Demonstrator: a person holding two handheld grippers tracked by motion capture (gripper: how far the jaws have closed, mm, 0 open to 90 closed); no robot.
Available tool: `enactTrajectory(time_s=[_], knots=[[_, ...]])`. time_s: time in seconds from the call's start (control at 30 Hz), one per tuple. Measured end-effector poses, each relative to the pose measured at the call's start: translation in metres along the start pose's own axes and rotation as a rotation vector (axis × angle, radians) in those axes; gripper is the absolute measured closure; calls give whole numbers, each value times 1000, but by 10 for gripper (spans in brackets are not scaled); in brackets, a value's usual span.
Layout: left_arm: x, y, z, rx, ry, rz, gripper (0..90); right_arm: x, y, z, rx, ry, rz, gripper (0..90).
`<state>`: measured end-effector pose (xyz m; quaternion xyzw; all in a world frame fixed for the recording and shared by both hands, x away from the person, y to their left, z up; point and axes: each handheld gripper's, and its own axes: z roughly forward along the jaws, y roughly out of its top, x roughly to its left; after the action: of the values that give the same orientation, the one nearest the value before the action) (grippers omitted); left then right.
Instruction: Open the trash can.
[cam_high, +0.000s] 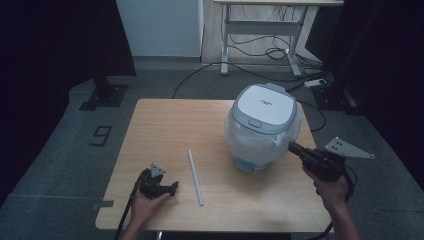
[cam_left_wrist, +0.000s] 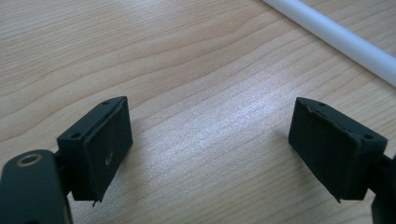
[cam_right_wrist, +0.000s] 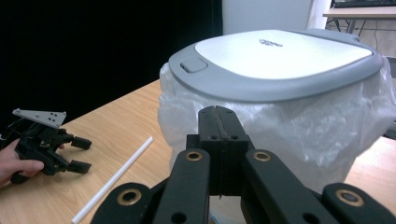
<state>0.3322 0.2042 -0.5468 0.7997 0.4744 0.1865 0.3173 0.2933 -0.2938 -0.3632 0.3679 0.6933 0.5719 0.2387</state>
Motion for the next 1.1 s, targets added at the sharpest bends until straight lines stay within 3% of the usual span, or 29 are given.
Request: enactTrajectory(time_s=[0.43,1.1], knots=[[0,0,0,0,0,0,132,3,20,15,-1,16,-20,899],[0,0,0,0,-1,0,132,4,33,45,33,37,-19,899]])
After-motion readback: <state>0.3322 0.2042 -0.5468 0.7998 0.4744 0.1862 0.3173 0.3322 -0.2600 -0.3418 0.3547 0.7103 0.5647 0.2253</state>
